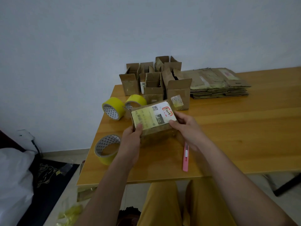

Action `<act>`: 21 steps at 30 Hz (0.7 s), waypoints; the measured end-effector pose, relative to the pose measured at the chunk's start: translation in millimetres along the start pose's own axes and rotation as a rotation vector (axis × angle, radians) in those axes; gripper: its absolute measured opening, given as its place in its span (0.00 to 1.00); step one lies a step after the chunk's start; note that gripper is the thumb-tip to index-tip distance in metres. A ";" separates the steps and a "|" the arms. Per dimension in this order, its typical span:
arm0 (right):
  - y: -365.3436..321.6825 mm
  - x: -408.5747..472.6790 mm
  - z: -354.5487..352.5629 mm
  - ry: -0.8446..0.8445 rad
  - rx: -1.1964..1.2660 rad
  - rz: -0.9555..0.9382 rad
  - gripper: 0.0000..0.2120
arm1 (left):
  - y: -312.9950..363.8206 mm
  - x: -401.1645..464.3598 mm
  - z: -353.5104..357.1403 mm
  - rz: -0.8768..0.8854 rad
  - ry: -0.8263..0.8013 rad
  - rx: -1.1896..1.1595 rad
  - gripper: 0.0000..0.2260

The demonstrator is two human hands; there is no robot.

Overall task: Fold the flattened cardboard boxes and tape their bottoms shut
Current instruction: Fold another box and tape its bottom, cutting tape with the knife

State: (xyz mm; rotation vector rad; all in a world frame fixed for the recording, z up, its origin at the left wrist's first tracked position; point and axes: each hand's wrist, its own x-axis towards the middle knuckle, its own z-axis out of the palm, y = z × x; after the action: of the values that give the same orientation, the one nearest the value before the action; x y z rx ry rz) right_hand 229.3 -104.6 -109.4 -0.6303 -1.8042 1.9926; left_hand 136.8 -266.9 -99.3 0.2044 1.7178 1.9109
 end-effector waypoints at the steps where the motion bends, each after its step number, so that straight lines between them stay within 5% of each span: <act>1: -1.1 -1.4 -0.2 -0.002 -0.001 0.000 0.25 | -0.3 -0.4 0.4 0.018 -0.003 0.025 0.14; 6: 4.6 -10.7 -1.3 0.057 0.050 -0.065 0.29 | -8.5 0.8 -5.9 0.108 0.046 0.136 0.13; 11: 1.2 -15.6 -6.2 0.115 -0.014 -0.060 0.31 | -16.1 -3.0 -18.9 0.116 0.066 0.255 0.25; 15: -16.6 -17.1 -13.3 -0.003 -0.171 -0.092 0.42 | -8.0 -2.4 -21.6 0.114 0.023 0.251 0.16; 21: -41.9 -26.9 -23.5 0.057 -0.298 -0.356 0.37 | 15.7 -10.9 -0.4 0.344 -0.076 0.304 0.17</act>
State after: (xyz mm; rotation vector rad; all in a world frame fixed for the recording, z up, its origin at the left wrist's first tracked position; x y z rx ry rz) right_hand 263.9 -95.7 -67.5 -0.4064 -2.0319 1.4771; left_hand 140.9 -273.0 -81.7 0.7193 2.0164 1.8293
